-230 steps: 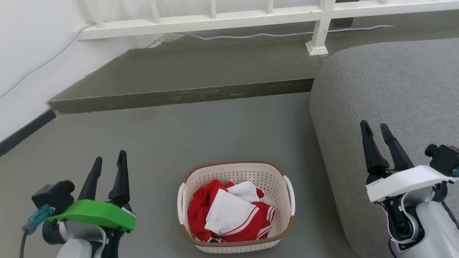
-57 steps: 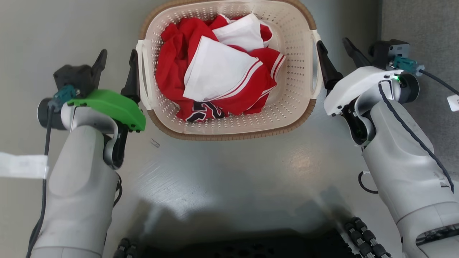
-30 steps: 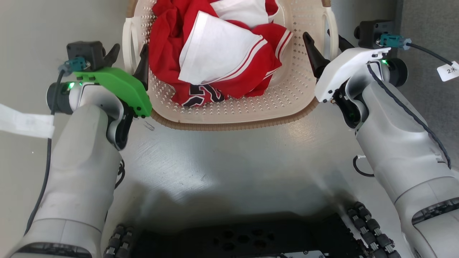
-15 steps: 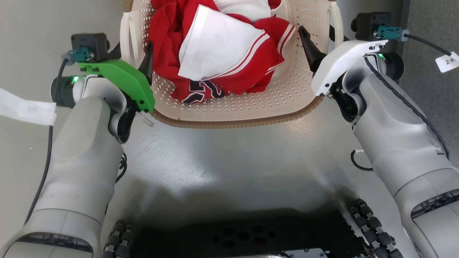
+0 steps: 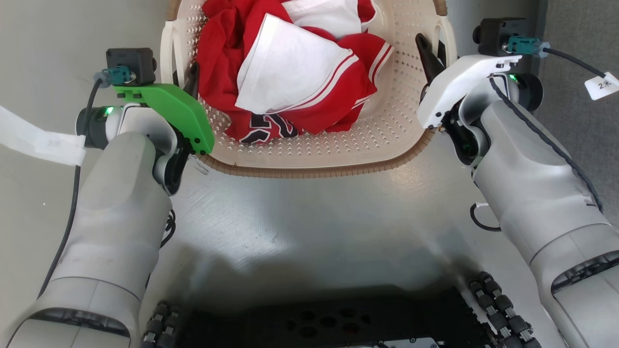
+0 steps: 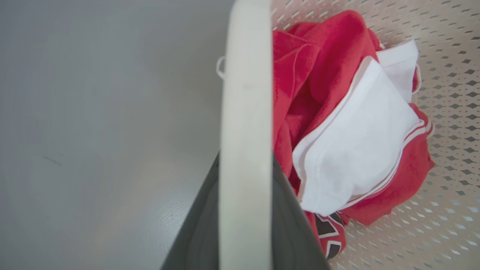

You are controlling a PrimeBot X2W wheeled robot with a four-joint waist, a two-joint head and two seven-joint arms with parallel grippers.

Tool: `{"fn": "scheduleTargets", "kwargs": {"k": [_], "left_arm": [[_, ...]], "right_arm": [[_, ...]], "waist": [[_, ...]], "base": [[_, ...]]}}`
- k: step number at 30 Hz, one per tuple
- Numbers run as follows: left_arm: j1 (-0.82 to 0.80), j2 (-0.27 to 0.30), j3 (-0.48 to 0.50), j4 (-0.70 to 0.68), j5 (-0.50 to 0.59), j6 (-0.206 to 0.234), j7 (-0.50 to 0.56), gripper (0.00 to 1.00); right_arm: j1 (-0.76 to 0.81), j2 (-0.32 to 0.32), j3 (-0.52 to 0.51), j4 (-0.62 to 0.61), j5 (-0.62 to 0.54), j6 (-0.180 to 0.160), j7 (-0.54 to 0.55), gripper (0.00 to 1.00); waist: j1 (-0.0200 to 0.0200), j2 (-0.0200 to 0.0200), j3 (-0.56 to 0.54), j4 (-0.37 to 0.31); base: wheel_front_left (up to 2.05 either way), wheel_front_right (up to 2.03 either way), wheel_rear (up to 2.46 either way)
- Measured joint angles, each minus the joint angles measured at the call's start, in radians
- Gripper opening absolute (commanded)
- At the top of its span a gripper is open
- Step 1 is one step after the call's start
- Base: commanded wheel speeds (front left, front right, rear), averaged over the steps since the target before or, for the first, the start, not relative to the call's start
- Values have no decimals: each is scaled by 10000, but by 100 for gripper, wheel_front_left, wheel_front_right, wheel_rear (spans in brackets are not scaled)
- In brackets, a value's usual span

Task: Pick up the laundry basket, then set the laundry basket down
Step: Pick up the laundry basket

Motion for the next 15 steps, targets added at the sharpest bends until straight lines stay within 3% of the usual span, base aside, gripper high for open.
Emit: {"fn": "scheduleTargets", "kwargs": {"k": [15], "left_arm": [[-43, -61, -357, 769, -261, -2, 102, 0]], "right_arm": [[-48, 48, 508, 479, 293, -63, -259, 0]], "waist": [[0, 0, -823, -3]], "base": [[0, 0, 0]]}}
